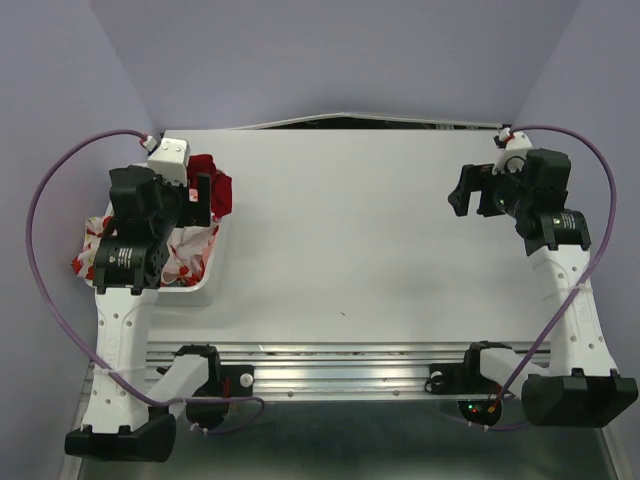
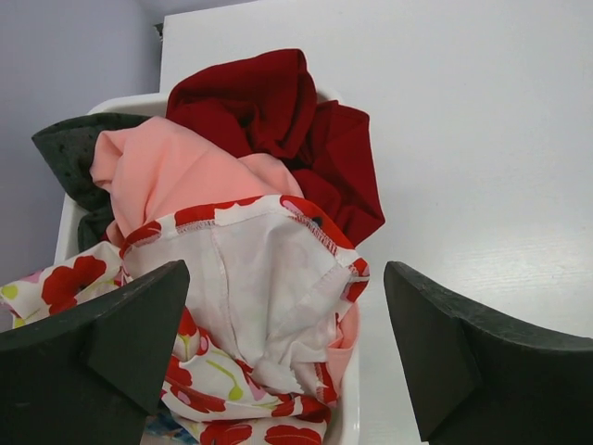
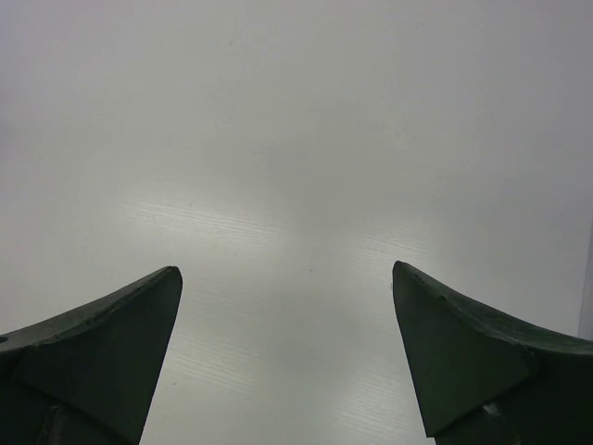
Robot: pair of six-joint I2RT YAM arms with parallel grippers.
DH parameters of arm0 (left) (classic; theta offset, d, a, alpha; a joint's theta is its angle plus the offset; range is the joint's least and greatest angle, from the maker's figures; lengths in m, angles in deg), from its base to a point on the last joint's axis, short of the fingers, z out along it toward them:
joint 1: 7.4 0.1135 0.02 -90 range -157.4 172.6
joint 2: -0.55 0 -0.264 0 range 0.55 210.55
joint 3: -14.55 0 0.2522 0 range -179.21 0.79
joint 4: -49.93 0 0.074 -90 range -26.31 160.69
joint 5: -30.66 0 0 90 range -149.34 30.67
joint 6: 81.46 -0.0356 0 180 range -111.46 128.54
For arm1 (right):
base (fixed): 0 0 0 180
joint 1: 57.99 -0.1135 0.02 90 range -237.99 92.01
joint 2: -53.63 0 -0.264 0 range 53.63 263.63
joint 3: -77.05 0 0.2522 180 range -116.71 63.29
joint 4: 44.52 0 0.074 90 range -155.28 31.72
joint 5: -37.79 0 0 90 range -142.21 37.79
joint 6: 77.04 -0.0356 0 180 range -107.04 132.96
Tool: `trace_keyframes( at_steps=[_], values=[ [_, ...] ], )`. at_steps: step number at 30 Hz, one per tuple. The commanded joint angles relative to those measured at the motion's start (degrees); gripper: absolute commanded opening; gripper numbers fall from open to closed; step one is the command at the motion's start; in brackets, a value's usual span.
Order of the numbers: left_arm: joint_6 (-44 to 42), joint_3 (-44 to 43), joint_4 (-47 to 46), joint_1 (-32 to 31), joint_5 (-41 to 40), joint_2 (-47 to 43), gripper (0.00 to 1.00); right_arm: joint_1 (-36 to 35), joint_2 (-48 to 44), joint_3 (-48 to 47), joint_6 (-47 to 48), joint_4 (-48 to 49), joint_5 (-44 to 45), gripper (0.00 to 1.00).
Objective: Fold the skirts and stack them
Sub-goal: Grab the skirt from the pile
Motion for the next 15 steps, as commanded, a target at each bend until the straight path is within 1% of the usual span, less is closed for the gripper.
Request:
trace_keyframes(
  at_steps=[1, 6, 9, 12, 13, 15],
  values=[
    [-1.87, -3.27, 2.54, -0.02, -3.80, 1.14, 0.98, -0.22, 0.51, -0.28, 1.04, -0.33, -0.89, 1.00],
    [-2.93, -8.63, 10.53, 0.15, -7.40, 4.57, 0.98, -0.22, 2.80, -0.90, 1.83, -2.34, -1.33, 1.00],
    [-2.58, -9.43, 13.53, 1.29, -9.17, 5.36, 0.98, -0.22, 4.37, -2.04, 2.09, -3.31, -1.42, 1.00],
    [-3.54, -8.65, 16.26, 6.64, -6.90, 5.72, 0.97, -0.22, 5.08, -2.04, 2.09, -3.58, -2.38, 1.00],
    [-5.46, -6.82, 16.01, 10.74, -6.10, 5.37, 0.96, -0.22, 5.35, -1.69, 1.92, -3.23, -3.17, 1.00],
    [-7.93, -4.79, 15.57, 15.16, -2.94, 5.10, 0.95, -0.22, 5.70, -1.08, 1.74, -2.79, -3.88, 1.00]
  ],
)
